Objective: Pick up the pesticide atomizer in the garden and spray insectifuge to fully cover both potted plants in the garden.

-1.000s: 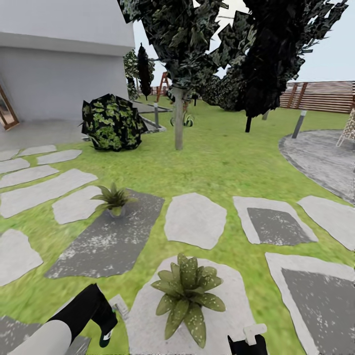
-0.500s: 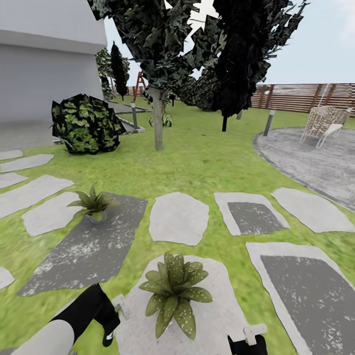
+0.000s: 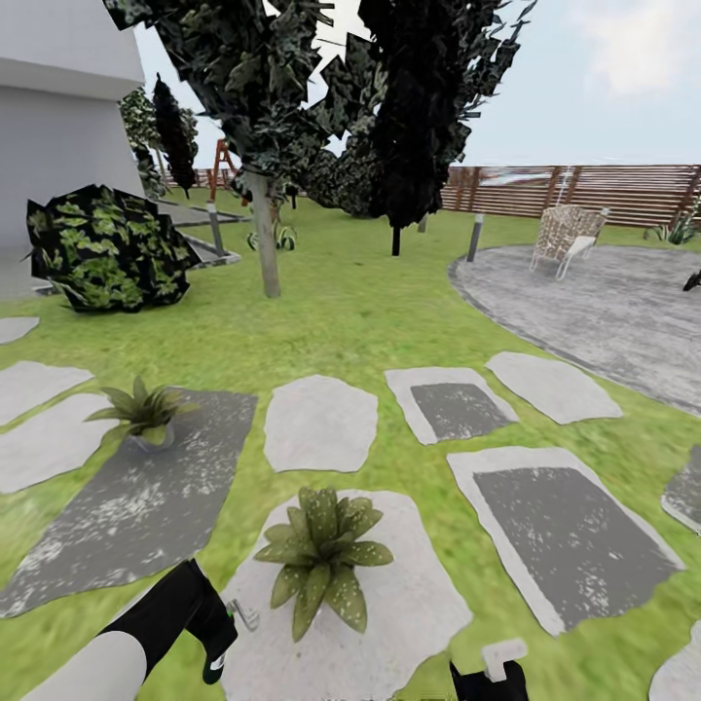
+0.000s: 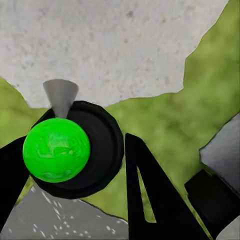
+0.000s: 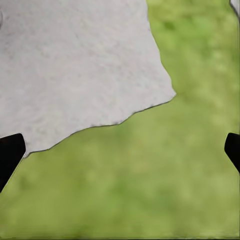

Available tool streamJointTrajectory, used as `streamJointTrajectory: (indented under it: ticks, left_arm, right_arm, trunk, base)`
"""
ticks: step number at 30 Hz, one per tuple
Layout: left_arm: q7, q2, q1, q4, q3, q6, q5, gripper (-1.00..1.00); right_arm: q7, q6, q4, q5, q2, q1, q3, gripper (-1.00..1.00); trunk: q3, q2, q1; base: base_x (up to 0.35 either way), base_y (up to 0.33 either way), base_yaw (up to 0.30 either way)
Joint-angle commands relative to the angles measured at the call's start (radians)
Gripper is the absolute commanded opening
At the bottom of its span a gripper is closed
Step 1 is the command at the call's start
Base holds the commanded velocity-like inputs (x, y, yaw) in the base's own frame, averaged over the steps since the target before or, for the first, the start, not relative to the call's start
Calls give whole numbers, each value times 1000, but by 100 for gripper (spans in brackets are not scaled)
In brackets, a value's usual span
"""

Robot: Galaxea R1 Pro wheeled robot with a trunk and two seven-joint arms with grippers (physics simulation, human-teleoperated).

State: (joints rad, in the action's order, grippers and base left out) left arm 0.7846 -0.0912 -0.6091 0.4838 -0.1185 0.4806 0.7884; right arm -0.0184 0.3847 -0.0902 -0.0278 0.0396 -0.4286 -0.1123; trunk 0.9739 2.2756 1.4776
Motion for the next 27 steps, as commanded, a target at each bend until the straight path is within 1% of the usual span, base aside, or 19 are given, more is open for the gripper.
streamJointTrajectory:
  ticks: [1, 19, 27]
  left_arm:
    - [5, -1, 0, 2, -5, 4, 3, -100]
    - [6, -1, 0, 2, -6, 6, 2, -100]
    - [5, -1, 0, 2, -6, 6, 2, -100]
  right_arm:
    - [0, 3, 1, -3, 0, -1, -3, 100]
    - [-1, 3, 1, -3, 0, -1, -3, 100]
    - [0, 3, 1, -3, 0, -1, -3, 100]
  trunk:
    - [1, 0, 0]
    - [1, 0, 0]
    - [1, 0, 0]
  base:
    - [-20, 328, -300]
    - [-1, 336, -300]
    - [-63, 337, -300]
